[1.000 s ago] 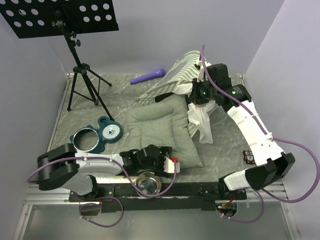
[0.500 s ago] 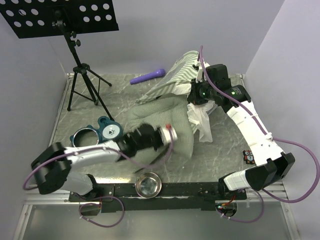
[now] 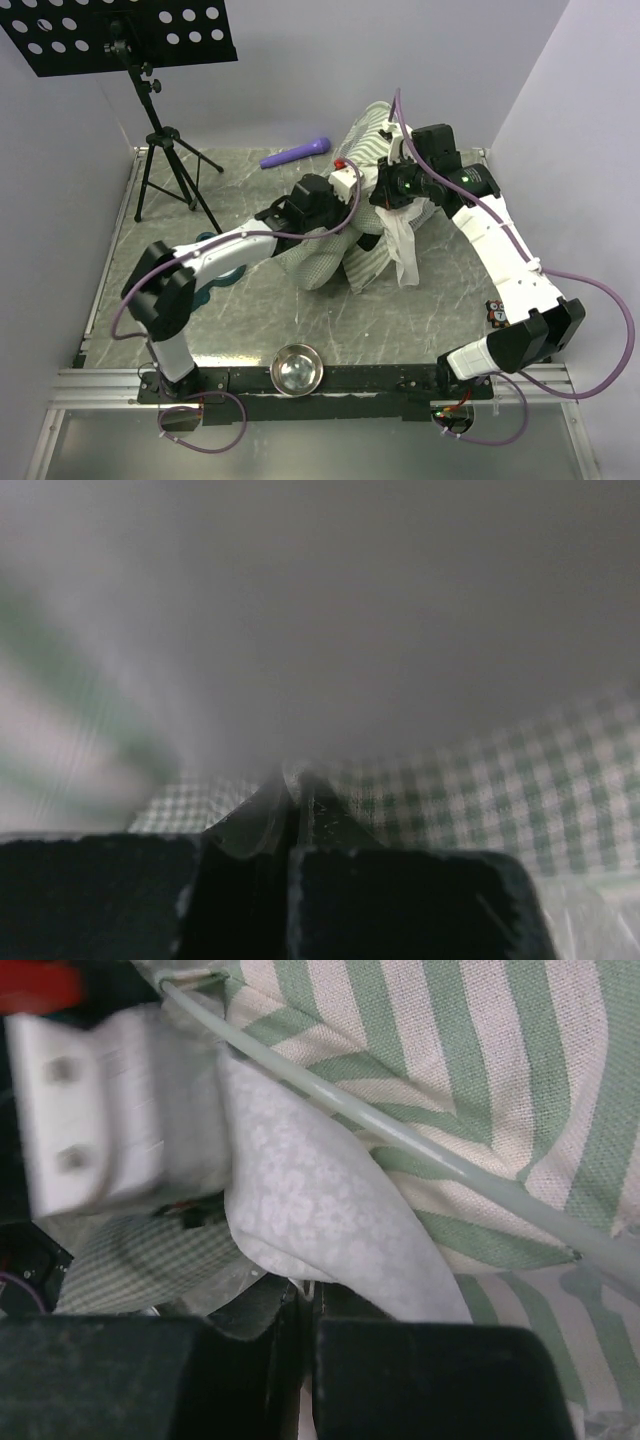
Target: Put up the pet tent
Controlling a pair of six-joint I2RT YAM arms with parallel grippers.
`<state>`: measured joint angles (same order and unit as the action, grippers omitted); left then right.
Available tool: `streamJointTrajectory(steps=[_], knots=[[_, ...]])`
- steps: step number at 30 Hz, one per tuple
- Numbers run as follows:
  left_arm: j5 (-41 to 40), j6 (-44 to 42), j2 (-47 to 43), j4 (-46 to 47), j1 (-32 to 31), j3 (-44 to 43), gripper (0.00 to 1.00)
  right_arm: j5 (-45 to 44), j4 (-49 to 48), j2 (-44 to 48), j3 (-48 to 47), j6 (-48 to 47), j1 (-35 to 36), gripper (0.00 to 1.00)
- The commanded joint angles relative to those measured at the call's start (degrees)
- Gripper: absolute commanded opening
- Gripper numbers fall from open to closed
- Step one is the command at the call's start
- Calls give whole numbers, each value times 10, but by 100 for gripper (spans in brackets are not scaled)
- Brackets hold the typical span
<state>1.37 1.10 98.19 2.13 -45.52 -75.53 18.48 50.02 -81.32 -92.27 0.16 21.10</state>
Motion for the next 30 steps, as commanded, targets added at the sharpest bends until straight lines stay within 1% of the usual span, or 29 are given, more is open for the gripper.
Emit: streamJointTrajectory(steps=[1, 4, 5, 7, 8, 9, 10, 11, 12, 13, 14, 16, 17, 21, 23, 26, 27, 30], knots=[[-57, 56, 47, 36, 21, -34, 1, 104, 84, -13, -27, 33, 6, 0], [-55, 69, 74, 51, 22, -45, 1, 126, 87, -17, -30, 55, -4, 0], [-29, 69, 75, 65, 23, -37, 1, 127, 86, -21, -32, 60, -9, 0], [26, 53, 51, 159, 22, 21, 1, 133, 86, -32, -38, 71, -21, 0], [72, 44, 37, 204, 20, 46, 7, 134, 86, -40, -41, 76, -30, 0], [107, 32, 21, 220, 16, 63, 21, 133, 86, -46, -44, 78, -38, 0], [142, 17, 4, 215, 10, 71, 40, 127, 87, -52, -46, 77, -45, 0], [174, 10, -13, 202, 10, 77, 55, 118, 89, -55, -48, 71, -49, 0], [215, -2, -39, 190, 10, 89, 64, 107, 90, -57, -50, 67, -52, 0], [238, -31, -63, 173, 10, 105, 80, 97, 90, -60, -51, 62, -55, 0], [250, -39, -93, 156, 10, 116, 85, 87, 91, -62, -53, 58, -55, 0], [252, -54, -155, 73, 20, 127, 90, 73, 90, -64, -51, 54, -55, 0], [257, -49, -183, 54, 32, 135, 91, 68, 86, -65, -48, 54, -56, 0], [247, 24, -285, -20, 90, 176, 96, 61, 75, -65, -41, 57, -55, 0], [216, 55, -318, -96, 116, 185, 96, 53, 75, -67, -42, 62, -55, 0], [154, 102, -344, -158, 158, 221, 96, 49, 71, -64, -38, 69, -55, 0], [133, 113, -346, -163, 165, 240, 97, 48, 70, -64, -36, 70, -55, 0], [106, 139, -326, -151, 182, 283, 97, 45, 60, -55, -25, 79, -55, 0]])
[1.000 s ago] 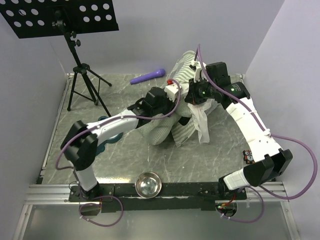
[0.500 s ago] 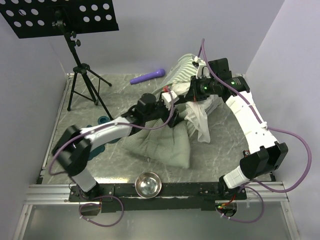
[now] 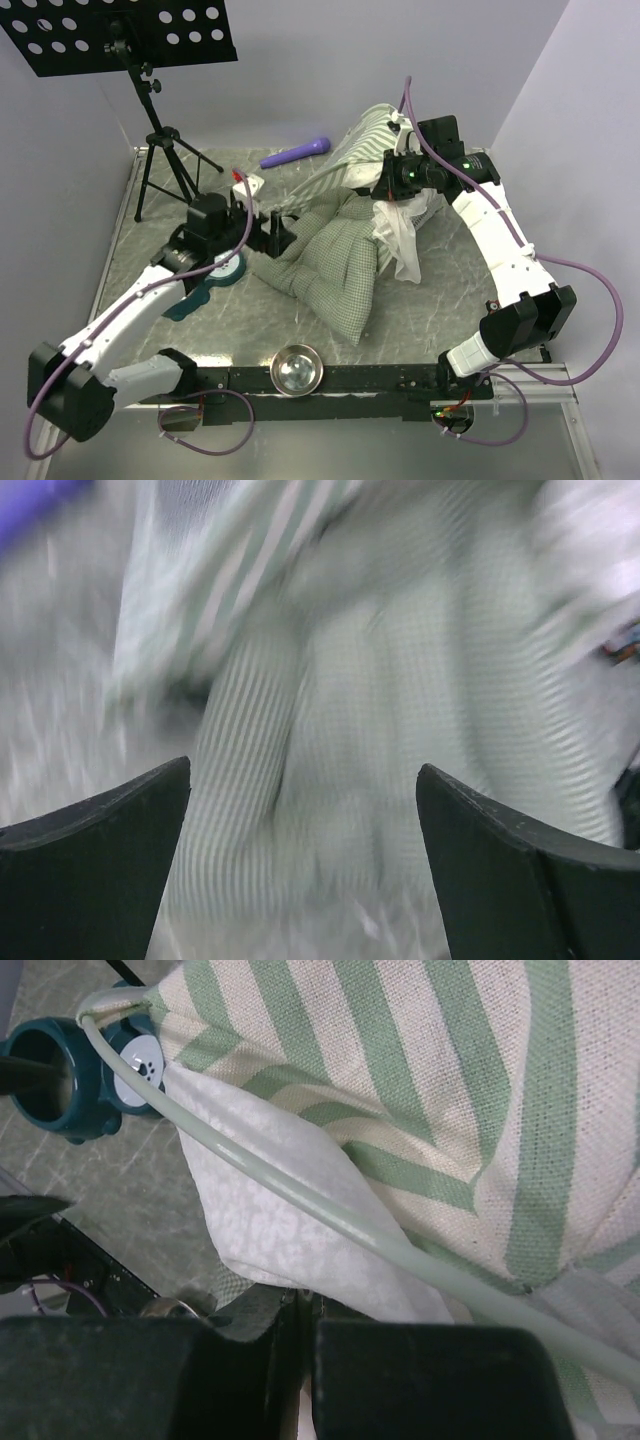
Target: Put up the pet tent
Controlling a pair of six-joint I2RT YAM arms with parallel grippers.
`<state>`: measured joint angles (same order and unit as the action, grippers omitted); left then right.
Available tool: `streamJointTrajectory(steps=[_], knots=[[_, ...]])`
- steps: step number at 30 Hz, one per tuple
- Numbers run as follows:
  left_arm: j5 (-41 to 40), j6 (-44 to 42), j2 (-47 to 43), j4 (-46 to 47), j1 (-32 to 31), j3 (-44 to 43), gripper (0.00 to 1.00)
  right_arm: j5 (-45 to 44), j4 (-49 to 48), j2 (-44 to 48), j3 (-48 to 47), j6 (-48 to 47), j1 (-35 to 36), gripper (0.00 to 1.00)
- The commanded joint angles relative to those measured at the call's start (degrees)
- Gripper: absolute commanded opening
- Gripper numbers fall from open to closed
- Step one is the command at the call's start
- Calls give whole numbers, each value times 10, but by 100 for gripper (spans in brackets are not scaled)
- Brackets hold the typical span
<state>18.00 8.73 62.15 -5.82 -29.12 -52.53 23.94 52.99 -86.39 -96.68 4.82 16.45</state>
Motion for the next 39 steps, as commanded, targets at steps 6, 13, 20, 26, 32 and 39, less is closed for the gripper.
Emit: streamJointTrajectory(steps=[6, 13, 20, 26, 32, 39], knots=[[-102, 87, 131, -17, 19, 93, 98, -20, 40, -11, 8, 21, -9, 0], [-25, 85, 233, 77, 17, 84, 72, -12, 48, -11, 9, 4, -9, 0], [-52, -43, 170, 103, -45, -19, 1, 9, 86, -39, -17, -30, -4, 0], [-129, -135, 173, 148, -134, -90, 1, 36, 98, -50, -30, -28, 3, 0], [-197, -187, 280, 288, -150, -99, 1, 100, 113, -63, -48, -20, 3, 0], [-116, -92, 353, 181, -73, -165, 48, 148, 100, -70, -49, 23, -33, 0]])
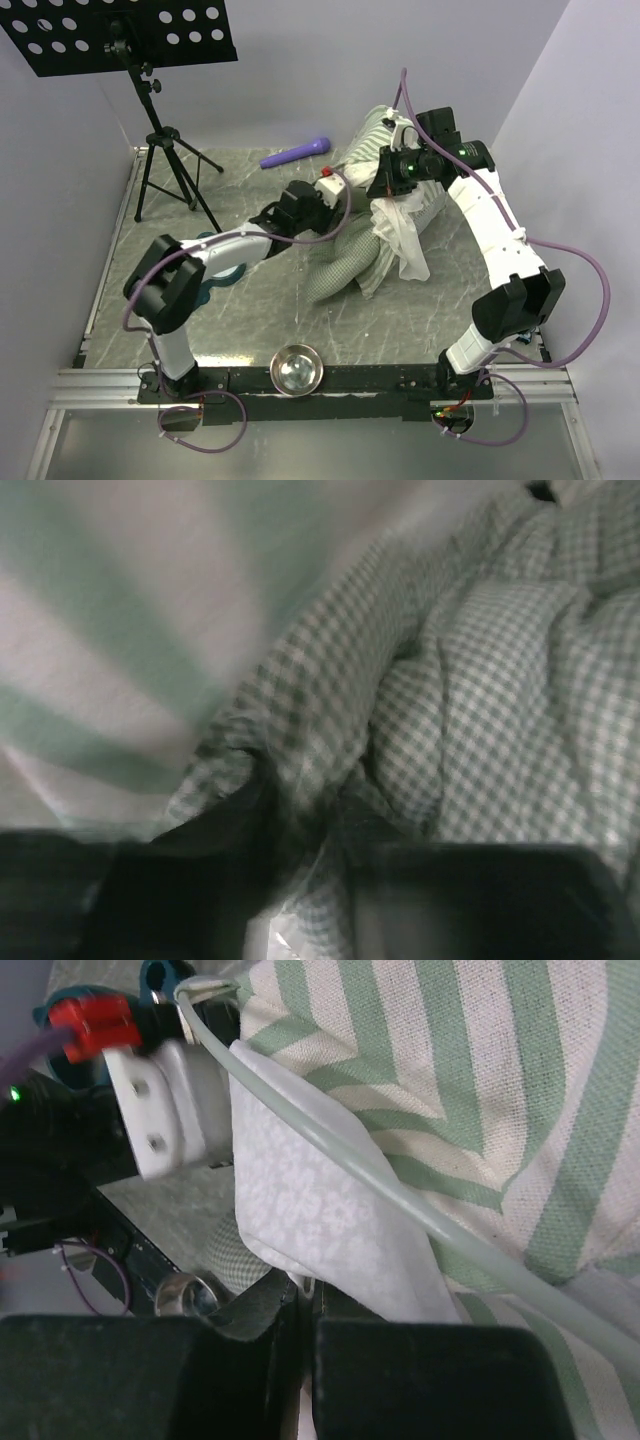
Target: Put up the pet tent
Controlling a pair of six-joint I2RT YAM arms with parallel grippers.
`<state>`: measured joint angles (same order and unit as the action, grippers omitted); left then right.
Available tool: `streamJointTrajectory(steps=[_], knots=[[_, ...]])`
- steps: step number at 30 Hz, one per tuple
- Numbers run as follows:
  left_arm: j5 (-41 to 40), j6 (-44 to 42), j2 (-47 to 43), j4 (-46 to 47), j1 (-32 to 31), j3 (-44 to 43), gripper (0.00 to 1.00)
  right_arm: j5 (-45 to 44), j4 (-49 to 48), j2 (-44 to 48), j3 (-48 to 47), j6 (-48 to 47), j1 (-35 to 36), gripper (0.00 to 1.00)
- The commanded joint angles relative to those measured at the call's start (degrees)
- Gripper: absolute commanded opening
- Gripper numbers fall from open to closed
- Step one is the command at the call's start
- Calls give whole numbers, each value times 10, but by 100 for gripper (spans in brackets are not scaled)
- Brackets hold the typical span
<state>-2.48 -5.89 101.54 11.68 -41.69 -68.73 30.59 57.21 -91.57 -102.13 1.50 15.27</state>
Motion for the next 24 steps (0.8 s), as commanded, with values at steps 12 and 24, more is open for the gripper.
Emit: streamJointTrajectory(steps=[12, 24], knots=[[400, -2, -324, -116, 66, 122, 95, 60, 45, -23, 19, 63, -36, 0], [265, 24, -146, -125, -69, 63, 82, 73, 37, -1, 45, 59, -35, 0]])
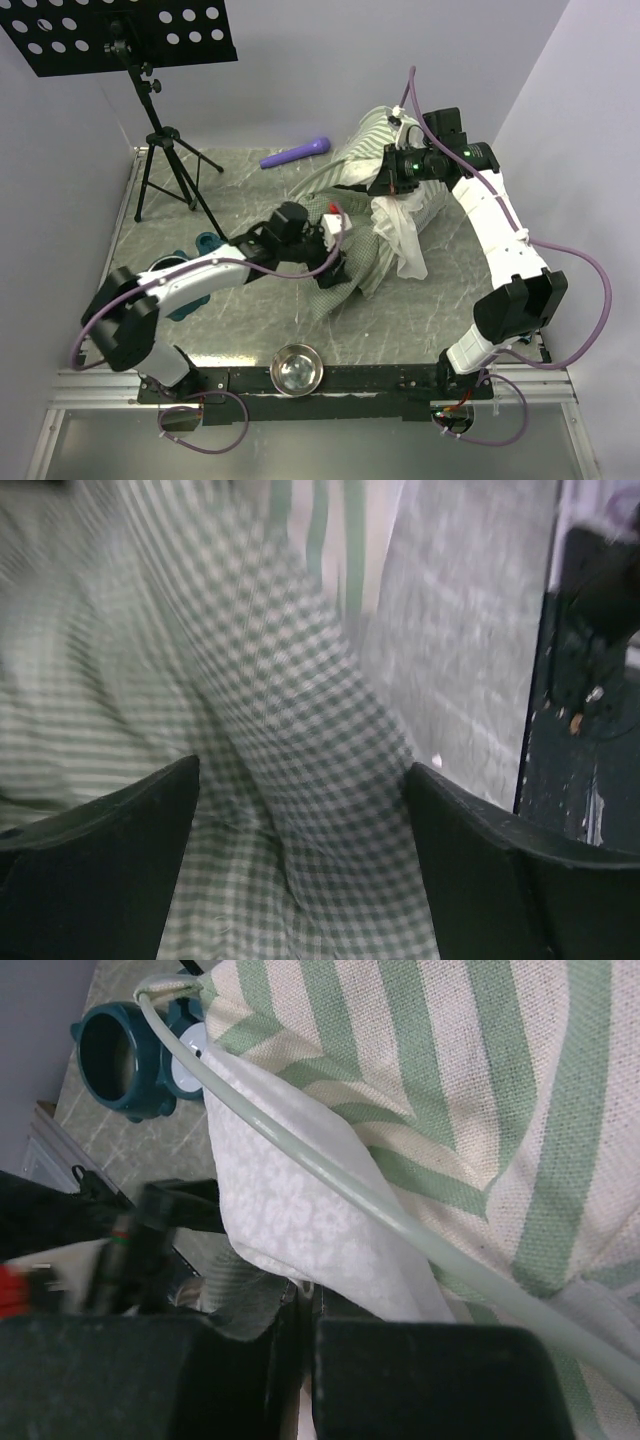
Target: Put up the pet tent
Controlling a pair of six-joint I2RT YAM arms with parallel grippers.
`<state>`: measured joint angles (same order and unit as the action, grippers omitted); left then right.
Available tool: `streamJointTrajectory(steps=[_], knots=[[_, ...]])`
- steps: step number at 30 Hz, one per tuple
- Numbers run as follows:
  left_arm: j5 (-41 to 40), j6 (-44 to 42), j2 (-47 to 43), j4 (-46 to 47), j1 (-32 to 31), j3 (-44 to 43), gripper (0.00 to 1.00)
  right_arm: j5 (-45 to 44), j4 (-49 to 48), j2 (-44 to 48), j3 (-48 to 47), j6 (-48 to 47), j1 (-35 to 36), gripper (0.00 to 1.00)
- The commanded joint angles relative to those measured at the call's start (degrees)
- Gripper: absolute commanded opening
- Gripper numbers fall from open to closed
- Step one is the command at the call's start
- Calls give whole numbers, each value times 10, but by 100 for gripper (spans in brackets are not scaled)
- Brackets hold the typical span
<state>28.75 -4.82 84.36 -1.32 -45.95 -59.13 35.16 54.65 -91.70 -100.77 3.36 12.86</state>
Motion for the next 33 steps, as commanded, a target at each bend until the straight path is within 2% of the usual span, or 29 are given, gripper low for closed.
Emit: streamJointTrajectory(steps=[1, 2, 3, 4, 5, 6, 8, 11, 15, 17, 20, 22, 23, 26, 31, 33], knots=[[-63, 21, 42, 9, -30, -41, 77, 28, 62, 2, 34, 40, -10, 0], [-70, 37, 60, 9, -31, -54, 69, 28, 60, 4, 38, 42, -10, 0], [-86, 66, 75, 9, -28, -72, 56, 29, 59, 6, 42, 43, -10, 0], [-94, 80, 89, 7, -23, -86, 40, 31, 59, 6, 45, 43, -10, 0], [-90, 101, 96, 9, -13, -99, 18, 32, 58, 7, 48, 43, -9, 0], [-88, 124, 98, 49, -4, -103, 2, 31, 59, 8, 50, 42, -8, 0], [-92, 177, 95, 129, 19, -102, 1, 33, 59, 10, 55, 41, -8, 0], [-110, 209, 112, 188, 44, -129, 1, 38, 60, 11, 58, 46, -7, 0], [-161, 171, 138, 301, 34, -136, 1, 63, 60, 8, 55, 64, -7, 0], [-189, 148, 171, 315, 18, -157, 1, 75, 57, 8, 51, 74, -7, 0], [-213, 106, 221, 373, -12, -143, 1, 83, 49, 5, 44, 85, -7, 0], [-213, 90, 246, 371, -20, -141, 1, 78, 50, -1, 41, 85, -9, 0], [-207, 94, 247, 348, -19, -143, 10, 71, 53, -3, 40, 84, -12, 0], [-190, 88, 184, 311, -12, -113, 57, 56, 59, -4, 40, 81, -34, 0], [-181, 55, 9, 232, -9, -36, 82, 47, 63, -8, 48, 68, -50, 0], [-200, 55, -47, 204, -8, -20, 85, 47, 59, -9, 52, 68, -49, 0]])
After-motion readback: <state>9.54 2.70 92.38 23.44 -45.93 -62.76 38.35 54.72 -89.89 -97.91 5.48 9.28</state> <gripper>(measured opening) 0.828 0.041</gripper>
